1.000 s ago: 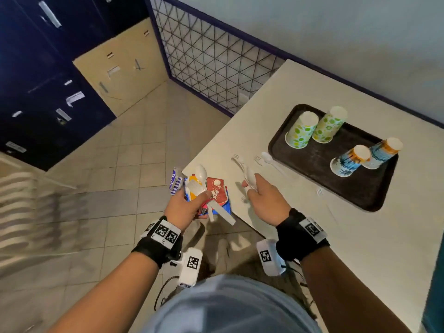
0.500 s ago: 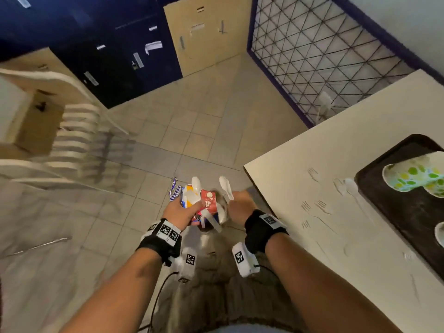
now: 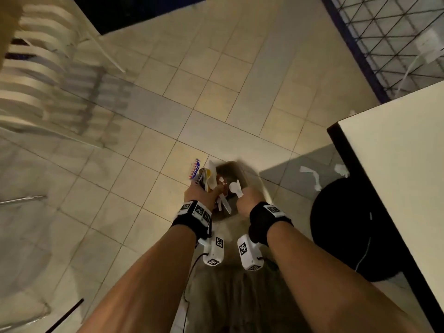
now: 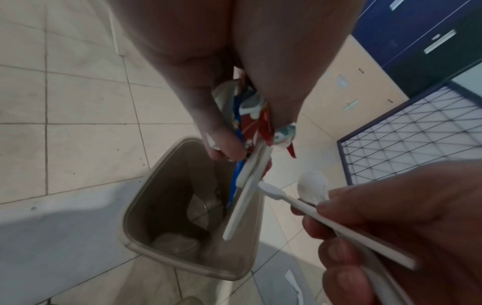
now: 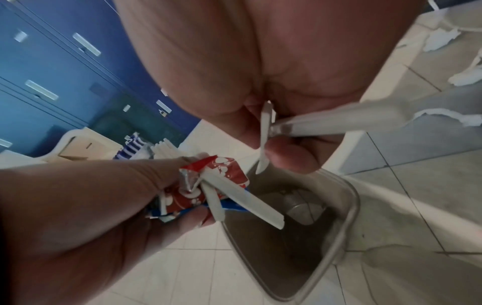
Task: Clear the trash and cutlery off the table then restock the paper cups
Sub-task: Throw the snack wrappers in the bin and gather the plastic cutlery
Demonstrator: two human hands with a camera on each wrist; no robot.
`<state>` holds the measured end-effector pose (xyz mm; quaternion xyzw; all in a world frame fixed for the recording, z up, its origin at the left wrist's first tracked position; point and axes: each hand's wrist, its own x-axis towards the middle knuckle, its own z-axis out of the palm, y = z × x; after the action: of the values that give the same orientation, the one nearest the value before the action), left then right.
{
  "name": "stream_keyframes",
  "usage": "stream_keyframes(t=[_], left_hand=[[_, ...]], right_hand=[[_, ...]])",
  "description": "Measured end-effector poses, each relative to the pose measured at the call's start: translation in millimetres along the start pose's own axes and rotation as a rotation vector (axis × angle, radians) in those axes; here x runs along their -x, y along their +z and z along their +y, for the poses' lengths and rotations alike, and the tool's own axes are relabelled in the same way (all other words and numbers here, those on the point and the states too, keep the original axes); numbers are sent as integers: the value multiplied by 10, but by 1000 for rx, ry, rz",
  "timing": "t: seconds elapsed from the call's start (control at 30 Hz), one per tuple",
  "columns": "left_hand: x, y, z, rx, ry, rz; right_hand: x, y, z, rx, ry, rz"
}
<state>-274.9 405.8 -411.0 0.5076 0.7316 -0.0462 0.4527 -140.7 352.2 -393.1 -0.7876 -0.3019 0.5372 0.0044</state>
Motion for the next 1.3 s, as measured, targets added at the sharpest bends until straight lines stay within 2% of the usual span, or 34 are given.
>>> stream_keyframes(t=[0.1, 0.27, 0.4, 0.53, 0.7, 0.87, 0.97, 1.13, 1.3], left_hand=[[-332, 314, -144, -11, -38, 3], [-672, 625, -329, -36, -32, -136], [-760, 597, -393, -96, -36, -139], [-569, 382, -309, -144, 4, -122], [125, -214, -31, -116, 46, -124], [993, -830, 309, -26, 127, -121], [1515, -1099, 530, 29, 188, -149], [2305, -1199, 890, 114, 282, -247], [3013, -1043, 1190, -19, 443, -314]], right_hand=[[-405, 188, 135, 38, -13, -19], [-835, 412, 263, 21, -39, -42], [-869, 450, 290, -32, -30, -4], [-639, 349, 203, -66, -48, 38], [117, -4, -36, -17, -109, 46], [1167, -507, -330, 8, -199, 121], [1847, -818, -430, -71, -232, 140], [2913, -1308, -378, -87, -370, 246], [3592, -1731, 215, -290, -417, 413]])
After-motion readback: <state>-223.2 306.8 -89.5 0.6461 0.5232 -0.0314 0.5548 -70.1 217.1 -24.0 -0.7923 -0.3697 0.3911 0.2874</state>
